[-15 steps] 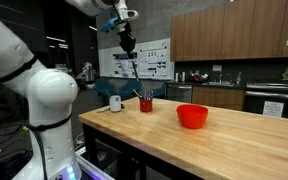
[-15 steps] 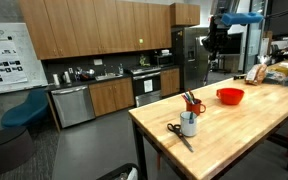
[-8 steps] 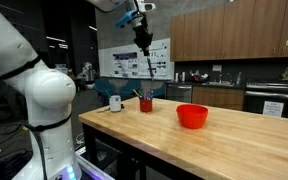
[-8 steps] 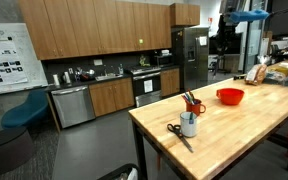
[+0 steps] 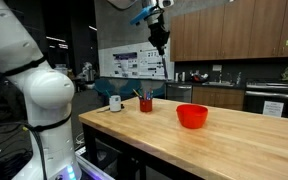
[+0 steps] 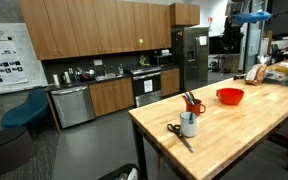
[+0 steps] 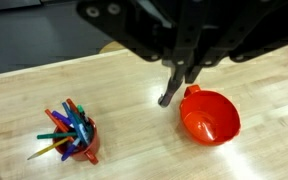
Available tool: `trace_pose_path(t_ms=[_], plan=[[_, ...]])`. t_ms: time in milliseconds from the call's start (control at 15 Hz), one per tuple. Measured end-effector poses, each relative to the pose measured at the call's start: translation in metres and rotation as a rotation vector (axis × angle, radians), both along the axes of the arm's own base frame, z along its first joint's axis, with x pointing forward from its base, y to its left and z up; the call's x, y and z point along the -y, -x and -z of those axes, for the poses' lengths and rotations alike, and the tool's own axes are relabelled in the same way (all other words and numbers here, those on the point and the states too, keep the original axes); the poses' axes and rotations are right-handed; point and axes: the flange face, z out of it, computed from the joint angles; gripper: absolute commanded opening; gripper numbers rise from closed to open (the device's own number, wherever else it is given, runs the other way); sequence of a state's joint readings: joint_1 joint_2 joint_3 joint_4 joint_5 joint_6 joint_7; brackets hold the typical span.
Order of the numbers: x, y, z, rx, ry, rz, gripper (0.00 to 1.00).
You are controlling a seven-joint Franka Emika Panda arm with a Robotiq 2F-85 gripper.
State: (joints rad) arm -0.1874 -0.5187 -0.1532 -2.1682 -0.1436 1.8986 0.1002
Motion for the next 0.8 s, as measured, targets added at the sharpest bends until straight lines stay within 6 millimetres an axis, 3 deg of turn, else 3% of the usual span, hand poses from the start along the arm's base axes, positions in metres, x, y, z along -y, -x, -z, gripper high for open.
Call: trace_pose_path(t_ms=[400,800], plan=[[0.042,0.001,0.005,-0.023,0.009,0.025,0.02],[0.071,0.004,0.02,-0.05,0.006,0.052,0.02]])
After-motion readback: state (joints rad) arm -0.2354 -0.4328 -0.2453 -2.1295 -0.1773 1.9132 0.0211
